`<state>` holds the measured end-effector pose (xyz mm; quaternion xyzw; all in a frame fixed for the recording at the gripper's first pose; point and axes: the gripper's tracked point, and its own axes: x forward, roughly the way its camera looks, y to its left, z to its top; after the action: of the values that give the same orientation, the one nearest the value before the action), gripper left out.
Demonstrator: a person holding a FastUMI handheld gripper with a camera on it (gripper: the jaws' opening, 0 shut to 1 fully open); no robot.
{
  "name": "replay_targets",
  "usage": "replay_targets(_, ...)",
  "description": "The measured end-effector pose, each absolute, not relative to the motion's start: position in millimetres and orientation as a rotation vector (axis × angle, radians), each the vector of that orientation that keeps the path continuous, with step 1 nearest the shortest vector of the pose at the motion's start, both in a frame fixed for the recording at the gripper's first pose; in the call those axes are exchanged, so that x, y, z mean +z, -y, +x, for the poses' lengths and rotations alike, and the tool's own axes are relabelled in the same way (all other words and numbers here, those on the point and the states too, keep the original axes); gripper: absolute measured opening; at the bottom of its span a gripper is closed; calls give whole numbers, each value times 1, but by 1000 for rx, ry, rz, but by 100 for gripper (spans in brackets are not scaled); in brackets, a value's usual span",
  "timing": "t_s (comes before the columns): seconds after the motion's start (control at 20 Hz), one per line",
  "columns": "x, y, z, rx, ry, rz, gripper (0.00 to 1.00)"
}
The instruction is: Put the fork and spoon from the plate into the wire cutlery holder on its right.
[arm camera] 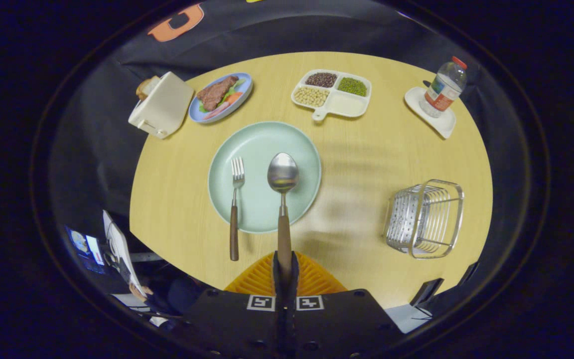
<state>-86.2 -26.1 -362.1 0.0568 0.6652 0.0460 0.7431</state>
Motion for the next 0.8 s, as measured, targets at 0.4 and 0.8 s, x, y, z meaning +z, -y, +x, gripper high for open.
replay_targets(0.4,-297,140,-106,-72,-1383,204,1)
replay_targets(0.8,-310,173,-152,-168,-1512,314,1)
